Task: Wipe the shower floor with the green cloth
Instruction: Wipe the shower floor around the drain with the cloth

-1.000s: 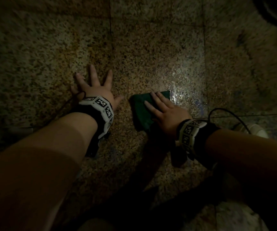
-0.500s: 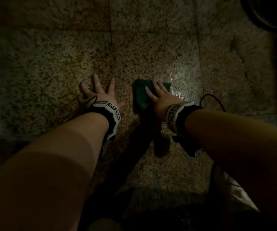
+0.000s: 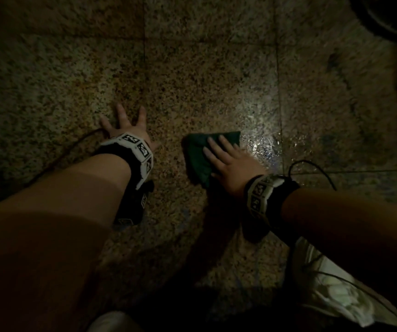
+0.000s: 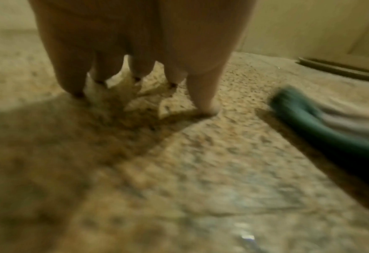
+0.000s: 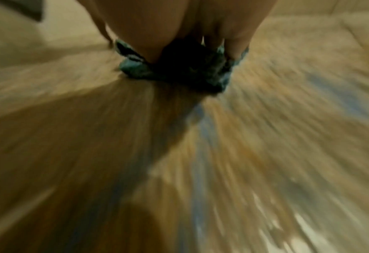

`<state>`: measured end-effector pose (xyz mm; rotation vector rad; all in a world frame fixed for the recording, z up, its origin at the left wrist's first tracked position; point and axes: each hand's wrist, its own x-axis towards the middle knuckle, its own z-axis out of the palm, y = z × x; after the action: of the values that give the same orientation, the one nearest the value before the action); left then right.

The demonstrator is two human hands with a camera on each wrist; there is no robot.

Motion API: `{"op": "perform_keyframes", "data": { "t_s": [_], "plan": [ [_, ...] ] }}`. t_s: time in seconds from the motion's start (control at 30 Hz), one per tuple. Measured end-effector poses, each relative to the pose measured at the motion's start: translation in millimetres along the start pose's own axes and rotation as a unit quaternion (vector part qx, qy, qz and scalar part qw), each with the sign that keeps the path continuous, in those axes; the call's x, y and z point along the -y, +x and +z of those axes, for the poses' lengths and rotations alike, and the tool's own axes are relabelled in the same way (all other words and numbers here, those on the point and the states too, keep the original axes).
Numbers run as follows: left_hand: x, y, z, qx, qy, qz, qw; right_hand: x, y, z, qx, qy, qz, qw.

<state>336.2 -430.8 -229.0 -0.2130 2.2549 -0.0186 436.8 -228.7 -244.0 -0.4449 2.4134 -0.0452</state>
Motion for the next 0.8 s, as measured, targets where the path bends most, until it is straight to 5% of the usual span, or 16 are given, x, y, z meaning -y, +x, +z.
{"op": "perform_keyframes", "data": {
  "t_s": [0.6, 0.8],
  "plan": [
    [-9.1, -2.1, 14.8, -0.006, -0.027, -0.021, 0.999, -22.2, 23.2, -16.9, -0.030, 0.018, 0.049, 0.998],
    [-6.7, -2.7, 14.3, -0.003, -0.023, -0.015, 1.000, -28.7, -7.9, 4.6, -0.024, 0.004, 0.024, 0.999]
  ]
}}
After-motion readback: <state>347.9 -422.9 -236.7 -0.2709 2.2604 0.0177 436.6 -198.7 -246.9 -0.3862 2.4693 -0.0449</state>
